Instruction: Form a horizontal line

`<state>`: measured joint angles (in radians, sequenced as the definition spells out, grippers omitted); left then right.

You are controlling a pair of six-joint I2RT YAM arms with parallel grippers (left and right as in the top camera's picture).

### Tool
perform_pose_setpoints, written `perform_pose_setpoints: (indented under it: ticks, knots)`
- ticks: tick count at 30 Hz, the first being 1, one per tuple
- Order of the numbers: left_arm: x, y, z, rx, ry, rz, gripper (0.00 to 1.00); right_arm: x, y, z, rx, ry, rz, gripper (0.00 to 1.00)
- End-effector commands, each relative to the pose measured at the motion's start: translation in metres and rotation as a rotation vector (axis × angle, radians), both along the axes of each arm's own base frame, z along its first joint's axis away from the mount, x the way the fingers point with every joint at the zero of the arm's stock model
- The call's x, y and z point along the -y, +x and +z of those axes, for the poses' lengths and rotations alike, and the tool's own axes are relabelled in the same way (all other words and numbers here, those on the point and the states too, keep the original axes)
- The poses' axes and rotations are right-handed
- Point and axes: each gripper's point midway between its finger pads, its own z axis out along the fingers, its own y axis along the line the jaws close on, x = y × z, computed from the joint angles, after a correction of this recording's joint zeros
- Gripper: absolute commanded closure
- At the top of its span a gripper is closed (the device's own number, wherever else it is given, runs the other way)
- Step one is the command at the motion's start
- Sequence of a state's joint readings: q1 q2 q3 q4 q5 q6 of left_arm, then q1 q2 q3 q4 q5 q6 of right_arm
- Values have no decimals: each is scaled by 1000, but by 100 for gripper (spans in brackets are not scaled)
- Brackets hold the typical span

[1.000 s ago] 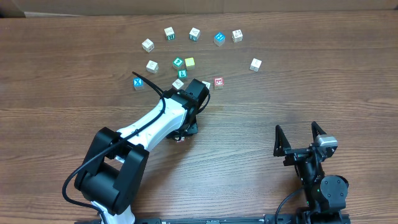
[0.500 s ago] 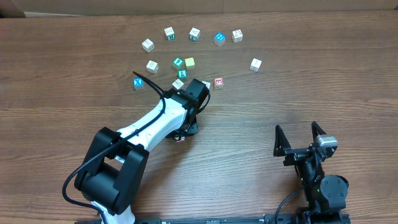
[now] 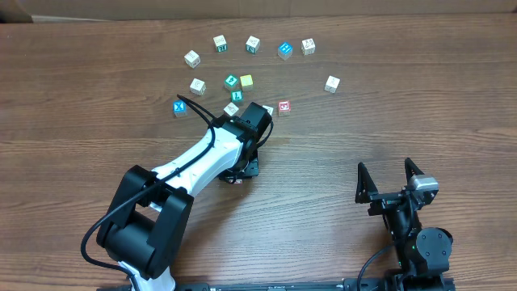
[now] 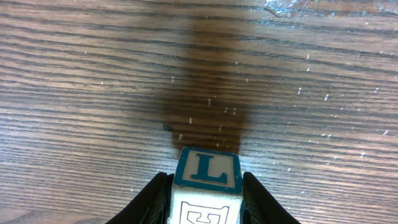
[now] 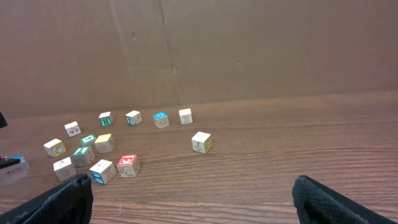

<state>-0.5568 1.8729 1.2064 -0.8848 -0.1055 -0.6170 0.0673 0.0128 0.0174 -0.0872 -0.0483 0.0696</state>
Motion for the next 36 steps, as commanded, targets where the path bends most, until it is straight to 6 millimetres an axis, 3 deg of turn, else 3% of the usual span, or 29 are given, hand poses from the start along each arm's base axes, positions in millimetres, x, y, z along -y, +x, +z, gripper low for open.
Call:
perform_pose_setpoints:
  ticks: [1,20,26,29,32,36]
  knots:
    - [-5,0,-4,-10,18,-11,71,-1,0,-1,7,-7,4,0]
    - [-16,9,-3,22,47,20,73,-1,0,-1,7,-7,4,0]
    - [-16,9,-3,23,47,28,69,-1,0,-1,7,-7,4,0]
    - [-16,9,-3,23,47,28,59,-1,0,-1,7,-7,4,0]
    - [-15,9,-3,26,45,28,32,-1,0,-1,7,-7,4,0]
    - [-14,12,0,30,45,4,30,-1,0,-1,7,-7,4,0]
